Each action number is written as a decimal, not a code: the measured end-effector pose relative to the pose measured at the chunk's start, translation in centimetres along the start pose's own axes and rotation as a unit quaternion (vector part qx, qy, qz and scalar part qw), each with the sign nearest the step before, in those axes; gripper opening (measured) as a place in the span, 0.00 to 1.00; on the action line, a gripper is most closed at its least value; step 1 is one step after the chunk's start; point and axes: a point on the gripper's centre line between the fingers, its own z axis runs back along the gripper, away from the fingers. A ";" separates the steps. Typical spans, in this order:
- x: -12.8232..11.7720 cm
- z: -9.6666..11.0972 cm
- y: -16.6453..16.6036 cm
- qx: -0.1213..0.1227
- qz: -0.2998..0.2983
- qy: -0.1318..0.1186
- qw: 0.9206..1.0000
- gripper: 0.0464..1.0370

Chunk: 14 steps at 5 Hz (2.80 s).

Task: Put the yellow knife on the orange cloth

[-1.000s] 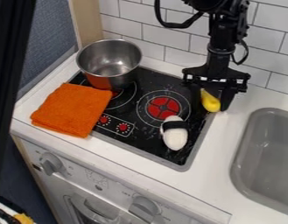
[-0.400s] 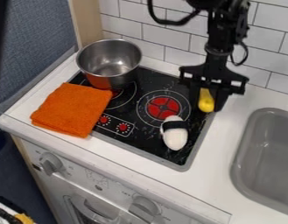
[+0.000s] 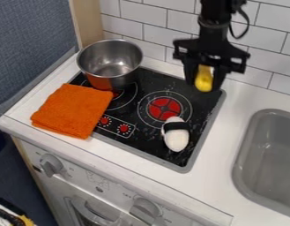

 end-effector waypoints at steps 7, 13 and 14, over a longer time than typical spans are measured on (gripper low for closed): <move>-15.4 -0.3 20.3 0.048 -0.106 0.114 0.987 0.52; -13.1 -3.6 20.2 0.030 -0.136 0.058 0.989 0.88; -12.6 -2.2 19.9 0.019 -0.129 0.019 0.991 0.97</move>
